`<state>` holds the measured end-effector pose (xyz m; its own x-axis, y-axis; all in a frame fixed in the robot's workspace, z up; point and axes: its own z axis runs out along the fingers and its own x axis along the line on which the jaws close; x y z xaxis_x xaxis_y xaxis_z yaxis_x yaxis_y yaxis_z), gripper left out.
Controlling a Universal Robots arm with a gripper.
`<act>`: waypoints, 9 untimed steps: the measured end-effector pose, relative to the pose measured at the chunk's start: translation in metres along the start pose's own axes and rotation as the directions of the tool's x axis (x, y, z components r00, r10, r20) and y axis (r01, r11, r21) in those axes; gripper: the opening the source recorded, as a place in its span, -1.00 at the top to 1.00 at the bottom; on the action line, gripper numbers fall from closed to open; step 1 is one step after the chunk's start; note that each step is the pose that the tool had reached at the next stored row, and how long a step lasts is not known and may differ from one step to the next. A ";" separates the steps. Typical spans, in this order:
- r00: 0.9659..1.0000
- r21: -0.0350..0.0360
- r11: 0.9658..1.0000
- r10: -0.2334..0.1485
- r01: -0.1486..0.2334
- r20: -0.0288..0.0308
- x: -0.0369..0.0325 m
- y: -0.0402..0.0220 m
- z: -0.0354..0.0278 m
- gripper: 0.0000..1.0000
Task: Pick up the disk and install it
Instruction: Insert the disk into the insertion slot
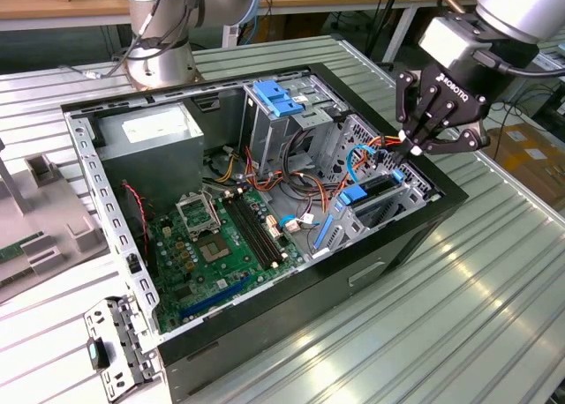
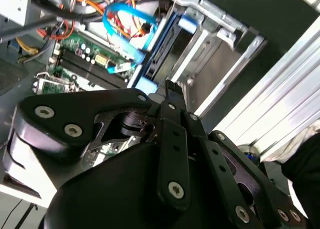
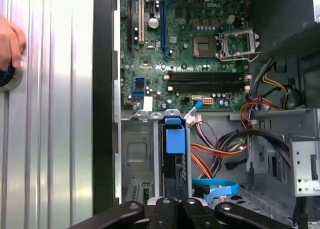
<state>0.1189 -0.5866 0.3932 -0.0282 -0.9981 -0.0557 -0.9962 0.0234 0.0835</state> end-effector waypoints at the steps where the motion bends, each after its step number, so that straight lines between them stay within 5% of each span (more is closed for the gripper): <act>1: 1.000 0.000 1.000 0.000 0.000 0.000 -0.0006 -0.0066 0.0009 0.79; 6: 1.000 -0.001 1.000 -0.001 0.001 0.000 -0.0019 -0.0313 0.0014 0.79; 9: 1.000 -0.001 1.000 -0.001 0.001 0.000 -0.0020 -0.0323 0.0012 0.79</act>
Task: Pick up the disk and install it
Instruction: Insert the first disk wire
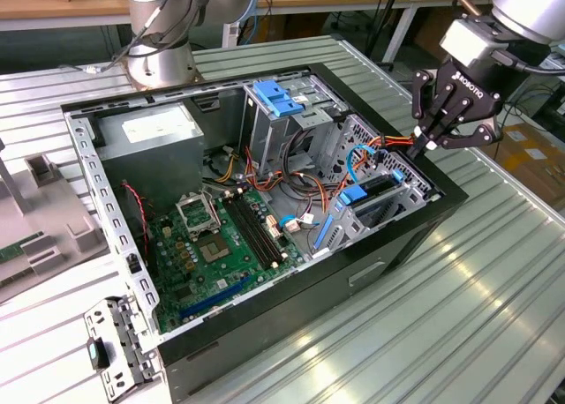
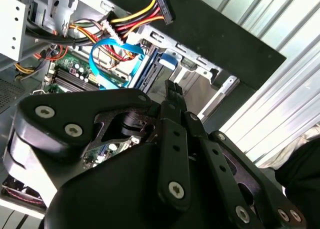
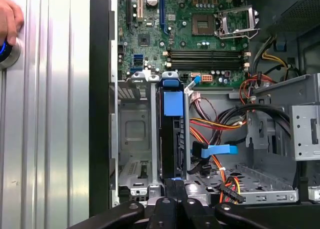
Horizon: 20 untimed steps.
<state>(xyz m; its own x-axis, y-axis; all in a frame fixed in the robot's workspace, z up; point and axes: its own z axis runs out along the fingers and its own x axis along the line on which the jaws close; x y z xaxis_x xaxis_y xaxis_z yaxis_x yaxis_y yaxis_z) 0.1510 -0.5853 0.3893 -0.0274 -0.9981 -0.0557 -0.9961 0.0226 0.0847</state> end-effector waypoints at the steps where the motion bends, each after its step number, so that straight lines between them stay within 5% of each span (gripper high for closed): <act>1: 1.000 0.000 1.000 0.000 0.000 0.000 0.0000 -0.0002 0.0000 0.79; 7: 1.000 0.000 1.000 -0.002 0.002 0.000 0.0000 -0.0005 0.0000 0.79; 10: 0.999 -0.003 0.999 -0.045 0.045 -0.004 0.0001 -0.0005 0.0001 0.79; 14: 0.988 -0.010 0.988 -0.155 0.155 -0.013 0.0000 -0.0005 0.0003 0.79; 17: 0.972 -0.015 0.972 -0.233 0.233 -0.018 0.0000 -0.0005 0.0005 0.79; 18: 0.962 -0.018 0.963 -0.271 0.270 -0.021 0.0000 -0.0006 0.0006 0.79; 20: 0.953 -0.021 0.953 -0.303 0.303 -0.023 0.0000 -0.0006 0.0007 0.79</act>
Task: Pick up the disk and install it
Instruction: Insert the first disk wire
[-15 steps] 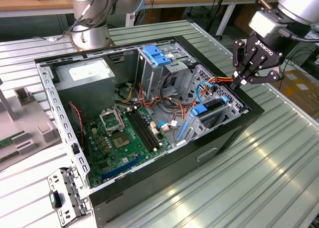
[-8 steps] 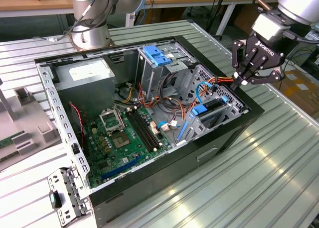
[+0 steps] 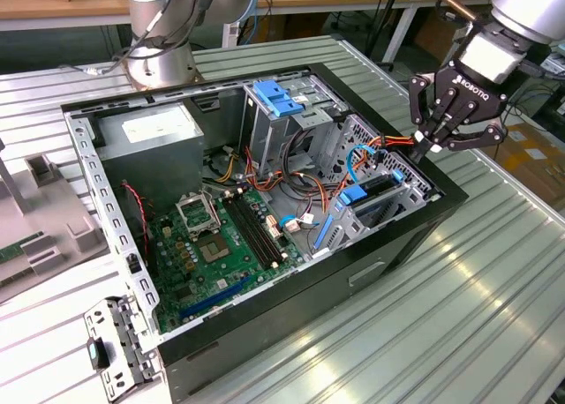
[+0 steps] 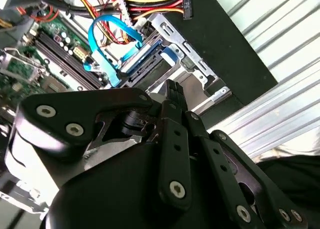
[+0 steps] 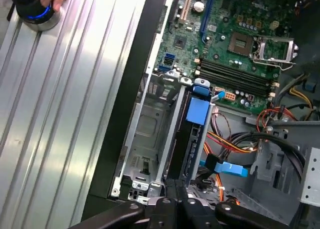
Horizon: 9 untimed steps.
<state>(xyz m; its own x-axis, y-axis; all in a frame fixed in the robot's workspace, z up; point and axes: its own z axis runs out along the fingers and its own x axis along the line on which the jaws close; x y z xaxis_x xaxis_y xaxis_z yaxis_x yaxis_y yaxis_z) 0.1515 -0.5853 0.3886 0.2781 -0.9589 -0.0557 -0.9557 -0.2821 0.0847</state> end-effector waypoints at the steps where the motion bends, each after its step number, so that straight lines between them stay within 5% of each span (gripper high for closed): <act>1: 1.000 -0.001 1.000 -0.022 0.022 -0.002 0.0000 0.0000 0.0001 0.79; 6: 0.992 -0.008 0.992 -0.125 0.125 -0.010 0.0000 0.0000 0.0005 0.79; 9: 0.982 -0.012 0.982 -0.190 0.190 -0.015 0.0000 -0.0001 0.0009 0.79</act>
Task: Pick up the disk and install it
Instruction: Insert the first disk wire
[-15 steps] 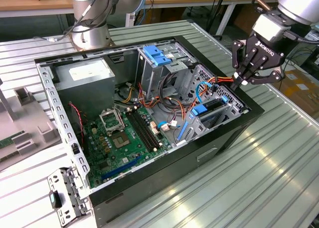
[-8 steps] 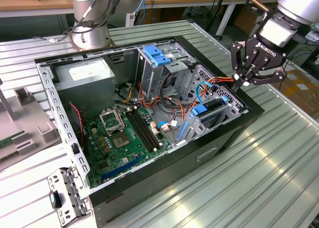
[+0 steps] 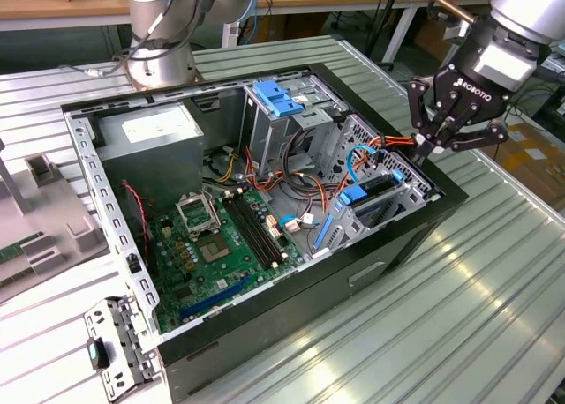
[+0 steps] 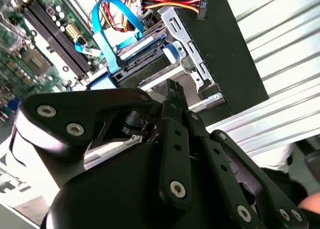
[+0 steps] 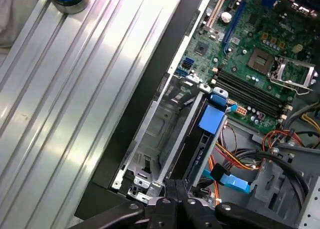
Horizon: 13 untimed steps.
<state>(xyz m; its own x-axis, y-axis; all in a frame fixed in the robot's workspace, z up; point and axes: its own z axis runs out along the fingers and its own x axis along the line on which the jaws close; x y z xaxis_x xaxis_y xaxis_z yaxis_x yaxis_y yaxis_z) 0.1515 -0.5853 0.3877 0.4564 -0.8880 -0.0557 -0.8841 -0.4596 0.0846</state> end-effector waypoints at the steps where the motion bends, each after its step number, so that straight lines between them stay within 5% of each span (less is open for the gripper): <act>1: 0.999 -0.003 0.999 -0.049 0.049 -0.004 0.0000 0.0000 0.0003 0.79; 4: 0.993 -0.007 0.993 -0.120 0.119 -0.010 0.0001 -0.0001 0.0008 0.79; 5: 0.988 -0.010 0.988 -0.153 0.153 -0.012 0.0001 -0.0001 0.0010 0.79; 8: 0.965 -0.018 0.965 -0.261 0.260 -0.020 0.0001 -0.0002 0.0017 0.79; 9: 0.960 -0.019 0.961 -0.278 0.278 -0.021 0.0001 -0.0002 0.0019 0.79; 11: 0.937 -0.025 0.938 -0.348 0.347 -0.026 0.0002 -0.0002 0.0023 0.79; 12: 0.930 -0.026 0.931 -0.366 0.365 -0.027 0.0002 -0.0002 0.0022 0.79; 13: 0.930 -0.026 0.930 -0.366 0.365 -0.027 0.0002 -0.0002 0.0022 0.79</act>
<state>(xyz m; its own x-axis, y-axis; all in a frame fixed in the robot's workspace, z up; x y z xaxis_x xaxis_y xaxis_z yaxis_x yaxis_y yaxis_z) 0.1515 -0.5853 0.3854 0.7509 -0.6580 -0.0557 -0.6531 -0.7525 0.0846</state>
